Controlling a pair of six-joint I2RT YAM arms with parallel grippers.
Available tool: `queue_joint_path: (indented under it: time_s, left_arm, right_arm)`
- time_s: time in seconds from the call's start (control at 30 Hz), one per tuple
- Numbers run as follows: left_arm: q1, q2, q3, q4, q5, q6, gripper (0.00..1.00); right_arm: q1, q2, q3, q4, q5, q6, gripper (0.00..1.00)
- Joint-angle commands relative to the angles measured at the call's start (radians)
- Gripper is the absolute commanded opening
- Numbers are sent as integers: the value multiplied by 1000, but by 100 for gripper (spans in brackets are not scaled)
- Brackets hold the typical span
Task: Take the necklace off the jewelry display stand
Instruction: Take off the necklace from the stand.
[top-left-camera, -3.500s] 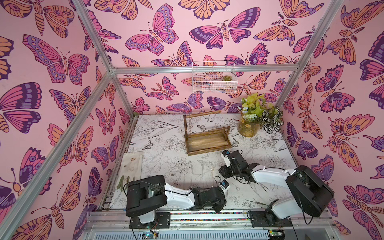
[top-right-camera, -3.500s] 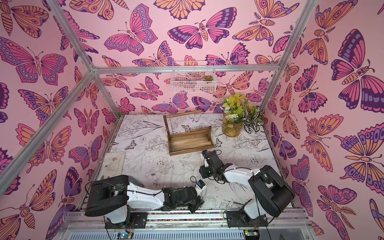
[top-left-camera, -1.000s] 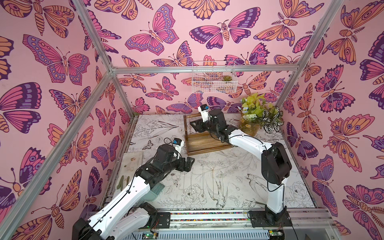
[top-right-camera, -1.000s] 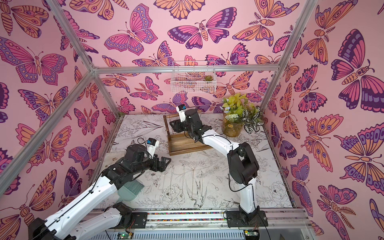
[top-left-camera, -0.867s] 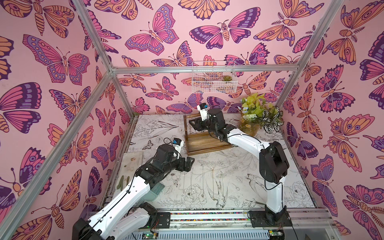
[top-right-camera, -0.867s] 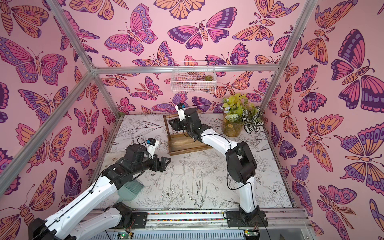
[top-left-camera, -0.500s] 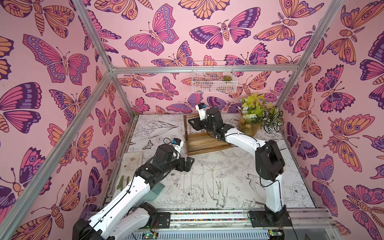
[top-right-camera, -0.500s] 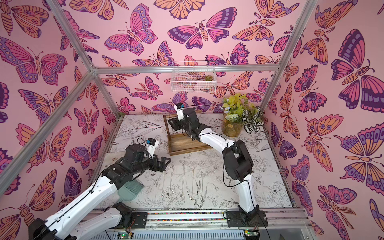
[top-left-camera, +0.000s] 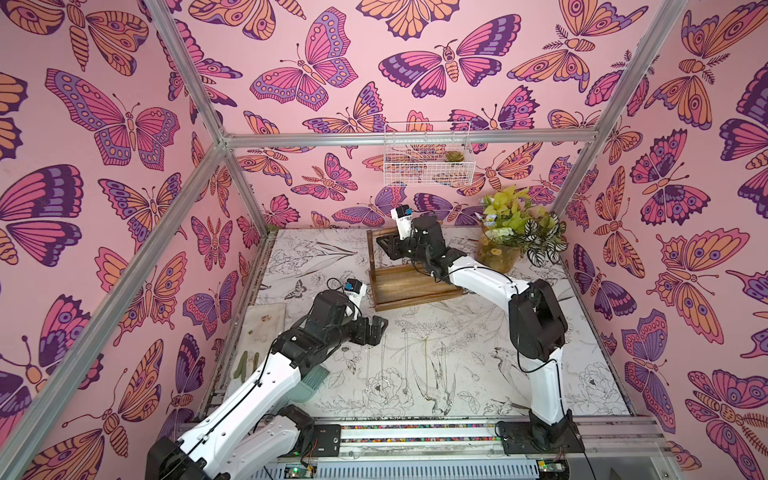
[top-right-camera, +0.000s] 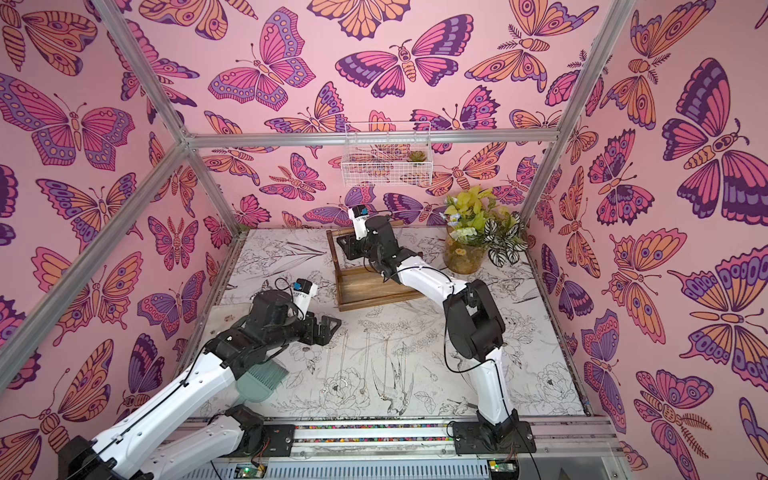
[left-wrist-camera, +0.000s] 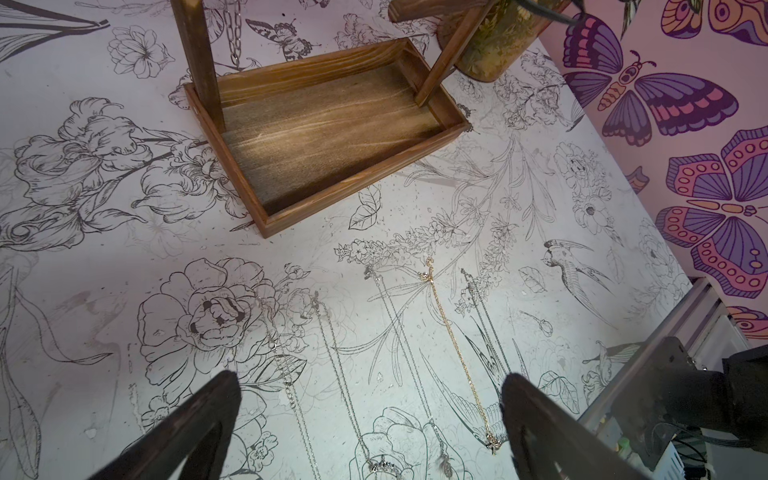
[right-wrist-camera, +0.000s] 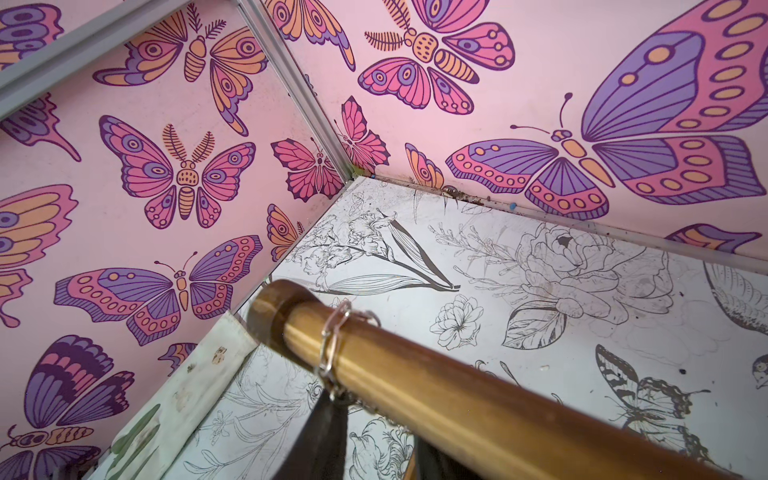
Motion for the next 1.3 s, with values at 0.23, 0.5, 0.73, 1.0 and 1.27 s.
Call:
queue_joint_path:
  time_s: [0.23,0.5,0.73,1.0,1.27]
  left_arm:
    - [11,-38,-33,-31,24,10,100]
    - [12,-39,-35,-30,35,15,100]
    - [12,-41,-40,-30,44,14,100]
    - [13,-36,-37,-29,58,16,100]
    - [12,-24,-34,-22,71,21,100]
  right_arm:
    - [6,-3,19,20,27,-1,13]
    - [5,-78,-46,-8,100,-45,4]
    - [-16,-132,-110,-8,127,-68,0]
    - [-65,-200,-182,-1,151,-80,0]
    - [-117,-248,-205,-66,176,-109,0]
